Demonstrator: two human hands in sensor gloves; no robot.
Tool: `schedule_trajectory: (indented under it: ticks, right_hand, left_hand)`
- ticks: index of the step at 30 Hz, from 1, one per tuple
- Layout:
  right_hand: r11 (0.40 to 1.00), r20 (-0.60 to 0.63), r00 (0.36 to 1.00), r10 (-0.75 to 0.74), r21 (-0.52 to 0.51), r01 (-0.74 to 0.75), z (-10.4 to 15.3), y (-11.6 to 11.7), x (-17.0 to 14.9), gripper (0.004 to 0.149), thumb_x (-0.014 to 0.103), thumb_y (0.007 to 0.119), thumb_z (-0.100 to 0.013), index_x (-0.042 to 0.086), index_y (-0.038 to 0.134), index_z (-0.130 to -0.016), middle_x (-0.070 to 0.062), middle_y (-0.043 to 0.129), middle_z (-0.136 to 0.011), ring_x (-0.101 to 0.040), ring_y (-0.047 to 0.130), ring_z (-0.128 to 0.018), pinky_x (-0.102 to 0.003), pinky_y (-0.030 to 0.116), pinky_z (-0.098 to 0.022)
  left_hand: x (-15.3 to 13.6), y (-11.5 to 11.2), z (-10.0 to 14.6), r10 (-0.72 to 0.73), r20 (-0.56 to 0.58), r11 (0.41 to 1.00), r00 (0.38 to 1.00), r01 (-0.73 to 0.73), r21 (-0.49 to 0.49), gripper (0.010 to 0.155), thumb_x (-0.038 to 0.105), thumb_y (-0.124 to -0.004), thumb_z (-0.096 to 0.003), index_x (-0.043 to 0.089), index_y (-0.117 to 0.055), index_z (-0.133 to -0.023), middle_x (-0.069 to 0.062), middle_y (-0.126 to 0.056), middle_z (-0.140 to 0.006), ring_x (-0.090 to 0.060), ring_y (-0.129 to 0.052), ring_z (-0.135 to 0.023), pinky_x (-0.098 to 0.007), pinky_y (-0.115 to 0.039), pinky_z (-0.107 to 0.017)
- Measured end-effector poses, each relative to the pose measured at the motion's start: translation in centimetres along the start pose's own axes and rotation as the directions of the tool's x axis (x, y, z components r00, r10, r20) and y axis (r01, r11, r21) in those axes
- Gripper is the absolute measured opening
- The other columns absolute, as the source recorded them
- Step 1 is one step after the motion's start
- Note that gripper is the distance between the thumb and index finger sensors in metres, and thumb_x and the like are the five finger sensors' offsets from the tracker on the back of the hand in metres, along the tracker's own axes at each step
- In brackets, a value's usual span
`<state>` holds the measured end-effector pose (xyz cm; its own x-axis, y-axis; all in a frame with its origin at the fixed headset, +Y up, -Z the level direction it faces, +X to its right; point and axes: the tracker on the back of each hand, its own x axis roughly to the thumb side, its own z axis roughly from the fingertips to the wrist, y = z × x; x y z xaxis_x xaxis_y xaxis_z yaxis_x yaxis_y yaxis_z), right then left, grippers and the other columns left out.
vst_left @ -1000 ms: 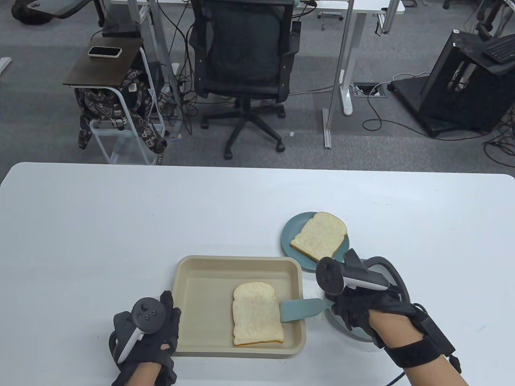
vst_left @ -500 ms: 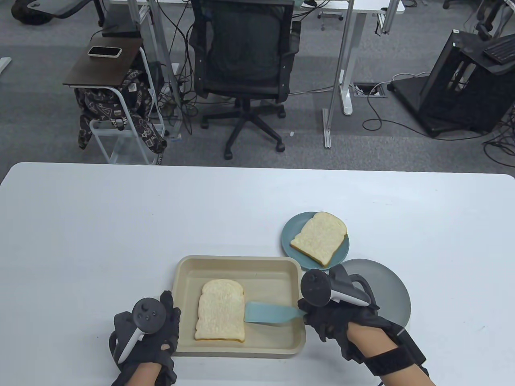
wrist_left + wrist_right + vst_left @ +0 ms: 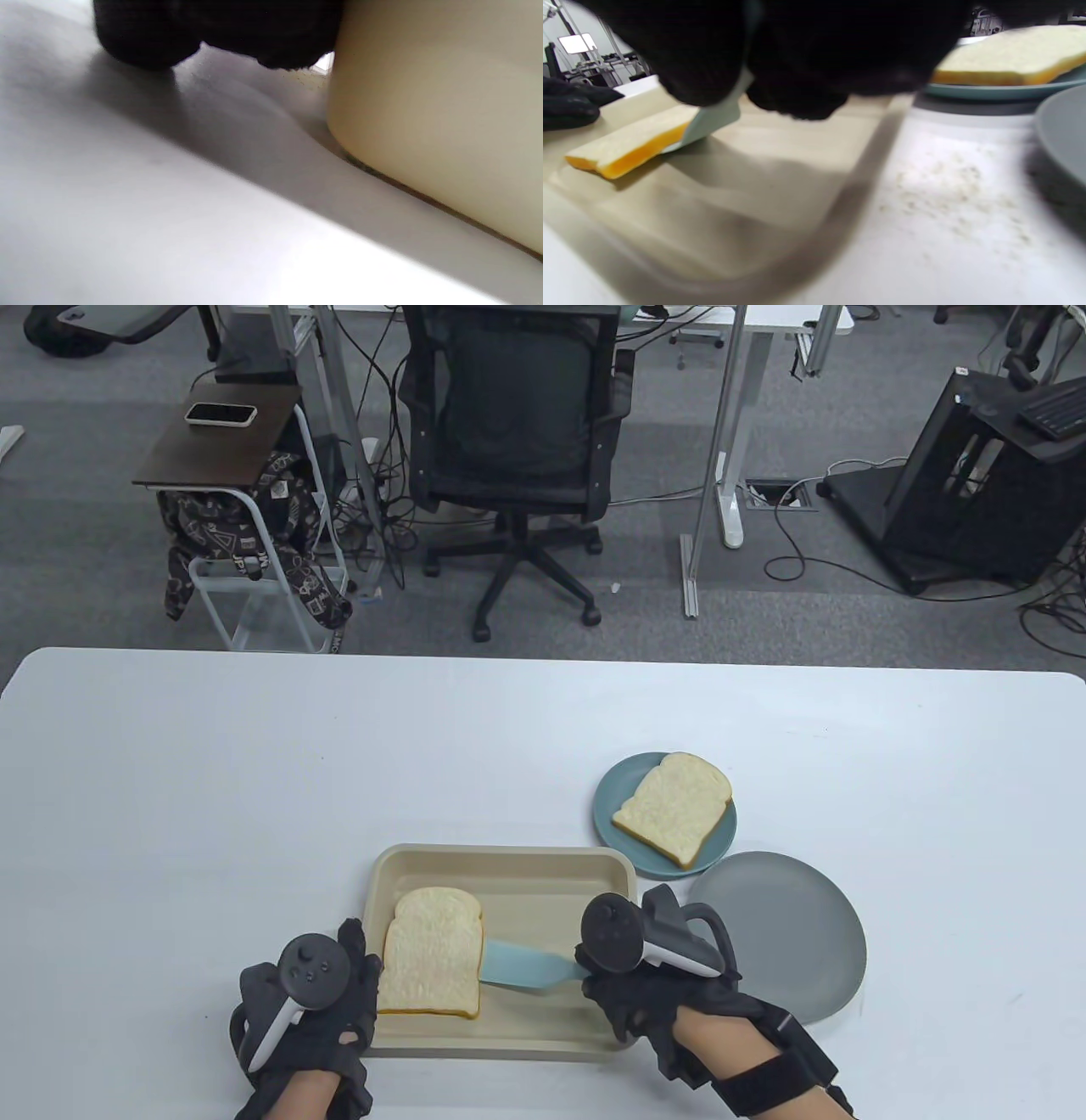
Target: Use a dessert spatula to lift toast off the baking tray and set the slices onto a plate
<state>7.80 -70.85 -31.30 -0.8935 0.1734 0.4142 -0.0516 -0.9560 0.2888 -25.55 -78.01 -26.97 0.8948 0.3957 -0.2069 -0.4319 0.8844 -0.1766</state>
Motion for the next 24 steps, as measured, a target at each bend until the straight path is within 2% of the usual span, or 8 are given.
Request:
schedule_trajectory:
  ticks: [6, 11, 14, 24]
  right_hand:
    - [1.000, -0.012, 1.000, -0.024, -0.005, 0.024, -1.2, 0.5, 1.7, 0.051, 0.039, 0.083, -0.037, 0.017, 0.085, -0.083, -0.009, 0.100, -0.047, -0.017, 0.097, -0.008, -0.033, 0.088, 0.008]
    - [0.997, 0.001, 0.999, -0.033, -0.065, 0.033, -1.9, 1.0, 3.5, 0.051, 0.039, 0.084, -0.037, 0.016, 0.086, -0.082, -0.009, 0.101, -0.046, -0.016, 0.096, -0.006, -0.032, 0.087, 0.010]
    - [0.997, -0.010, 0.999, -0.052, -0.062, 0.052, -2.2, 1.3, 4.3, 0.051, 0.039, 0.084, -0.037, 0.015, 0.086, -0.082, -0.009, 0.101, -0.045, -0.016, 0.096, -0.005, -0.032, 0.087, 0.010]
    - [0.990, -0.007, 0.994, -0.108, -0.095, 0.107, -2.1, 2.0, 4.1, 0.051, 0.040, 0.083, -0.038, 0.016, 0.085, -0.083, -0.008, 0.100, -0.047, -0.015, 0.096, -0.006, -0.031, 0.087, 0.010]
  left_hand:
    - [0.0, 0.0, 0.0, 0.000, 0.000, 1.000, 1.000, 0.000, 0.000, 0.062, 0.045, -0.061, -0.0596, 0.015, -0.047, -0.112, 0.003, -0.092, -0.054, -0.013, -0.094, -0.021, -0.043, -0.087, -0.040]
    - [0.0, 0.0, 0.0, -0.001, -0.001, 1.000, 1.000, 0.001, 0.002, 0.063, 0.045, -0.061, -0.0596, 0.015, -0.047, -0.112, 0.003, -0.092, -0.054, -0.013, -0.094, -0.021, -0.043, -0.087, -0.040]
    - [0.0, 0.0, 0.0, 0.000, -0.002, 1.000, 1.000, 0.000, 0.001, 0.063, 0.046, -0.061, -0.0596, 0.015, -0.047, -0.112, 0.003, -0.092, -0.054, -0.013, -0.094, -0.021, -0.043, -0.087, -0.040]
    - [0.0, 0.0, 0.0, 0.002, -0.001, 1.000, 1.000, -0.002, 0.003, 0.062, 0.046, -0.061, -0.0596, 0.015, -0.047, -0.112, 0.005, -0.092, -0.054, -0.013, -0.093, -0.020, -0.043, -0.087, -0.040]
